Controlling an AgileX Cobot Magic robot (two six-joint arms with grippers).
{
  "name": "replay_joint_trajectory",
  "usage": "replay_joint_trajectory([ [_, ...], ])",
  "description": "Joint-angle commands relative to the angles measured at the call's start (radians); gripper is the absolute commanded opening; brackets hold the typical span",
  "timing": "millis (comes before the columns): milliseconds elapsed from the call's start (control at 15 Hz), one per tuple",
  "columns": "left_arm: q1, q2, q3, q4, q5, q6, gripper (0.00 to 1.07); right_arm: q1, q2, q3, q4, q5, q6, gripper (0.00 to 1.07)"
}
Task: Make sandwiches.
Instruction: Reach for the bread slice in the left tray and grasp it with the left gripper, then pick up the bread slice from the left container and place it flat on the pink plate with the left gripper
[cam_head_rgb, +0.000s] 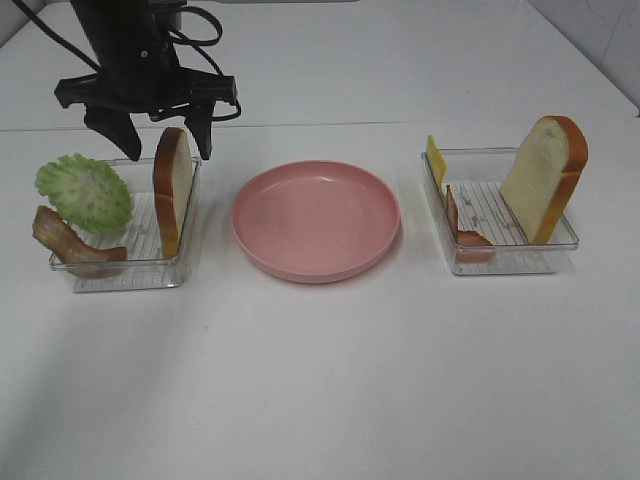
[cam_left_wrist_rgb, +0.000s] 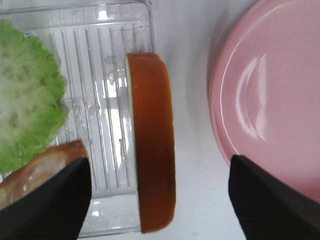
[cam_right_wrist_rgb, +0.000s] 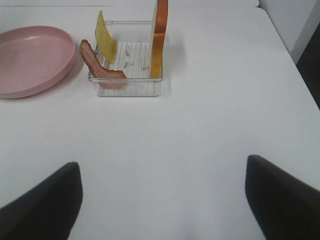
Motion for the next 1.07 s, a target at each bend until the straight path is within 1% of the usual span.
replay_joint_trajectory([
  [67,-0.004,0.018,-0.006,0.0,-0.035,-0.013,0.68,-0.006,-0.013,0.0,0.002,-0.011,-0.008,0.83],
  [133,-0.004,0.024,-0.006,0.0,-0.032,-0.016,0.61,-0.006,-0.013,0.0,0.002,-0.011,-0.008,0.83],
  [200,-0.004,0.029,-0.006,0.0,-0.027,-0.016,0.57,-0.006,-0.013,0.0,0.002,-0.011,-0.008,0.83],
  [467,0.0,0.056,-0.006,0.006,0.004,-0.016,0.56,-0.006,-0.013,0.0,0.002,-0.011,-0.008,0.83],
  [533,0.0,0.056,-0.007,0.011,0.001,-0.016,0.52,-0.006,-0.013,0.0,0.002,-0.011,-0.008,0.83],
  [600,0.0,0.056,-0.01,0.022,-0.006,-0.016,0.45,-0.006,-0.013,0.0,0.002,-0.011,-0.008,0.83],
  [733,0.0,0.056,-0.011,0.05,-0.019,-0.016,0.23,-0.006,-0.013,0.0,0.002,-0.011,-0.008,0.83],
  [800,0.0,0.056,-0.011,0.056,-0.023,-0.016,0.18,-0.006,-0.013,0.0,0.002,-0.011,-0.008,0.83],
  [867,0.0,0.056,-0.011,0.059,-0.027,-0.015,0.0,-0.006,-0.013,0.0,0.002,-0.011,-0.008,0.83],
  [1067,0.0,0.036,-0.011,0.057,-0.008,-0.012,0.0,-0.006,-0.013,0.0,0.002,-0.011,-0.008,0.83],
])
